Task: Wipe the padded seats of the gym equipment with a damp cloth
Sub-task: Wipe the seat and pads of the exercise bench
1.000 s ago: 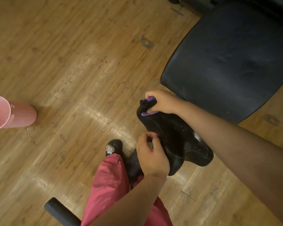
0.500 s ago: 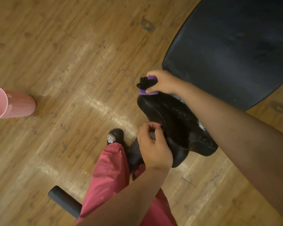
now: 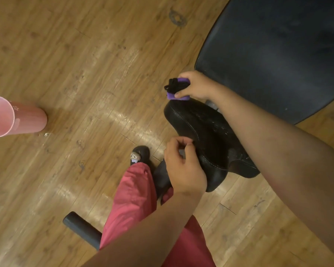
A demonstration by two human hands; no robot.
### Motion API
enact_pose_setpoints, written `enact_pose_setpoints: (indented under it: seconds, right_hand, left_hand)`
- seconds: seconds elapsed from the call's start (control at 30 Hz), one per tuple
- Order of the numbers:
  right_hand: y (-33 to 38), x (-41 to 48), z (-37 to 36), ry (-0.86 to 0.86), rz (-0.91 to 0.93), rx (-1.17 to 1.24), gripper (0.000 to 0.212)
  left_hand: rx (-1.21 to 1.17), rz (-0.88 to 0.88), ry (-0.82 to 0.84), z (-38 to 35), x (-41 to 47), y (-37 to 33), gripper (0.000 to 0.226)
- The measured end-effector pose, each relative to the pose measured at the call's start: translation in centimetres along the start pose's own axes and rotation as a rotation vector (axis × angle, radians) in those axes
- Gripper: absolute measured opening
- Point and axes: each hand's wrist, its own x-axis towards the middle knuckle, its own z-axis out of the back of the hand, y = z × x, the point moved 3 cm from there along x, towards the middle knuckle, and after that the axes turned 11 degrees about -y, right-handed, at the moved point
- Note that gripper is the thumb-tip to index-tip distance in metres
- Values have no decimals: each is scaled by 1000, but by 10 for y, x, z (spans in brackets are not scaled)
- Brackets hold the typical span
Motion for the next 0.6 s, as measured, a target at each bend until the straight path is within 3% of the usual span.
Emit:
enact_pose_setpoints:
  seconds: [0.17,0.37,0.6]
  right_hand:
    - [-30,5,5,-120,-112,-51,46]
    - [-73,-11,25,-136,-290,-236,48]
    - [-121,-55,45,-152,-440,-71,45]
  left_hand:
    - [-2,-27,-10,1,1,-1,13]
    - [11,-29,-19,1,-1,-1,19]
    - [-9,9,-4,1,-2,-2,11]
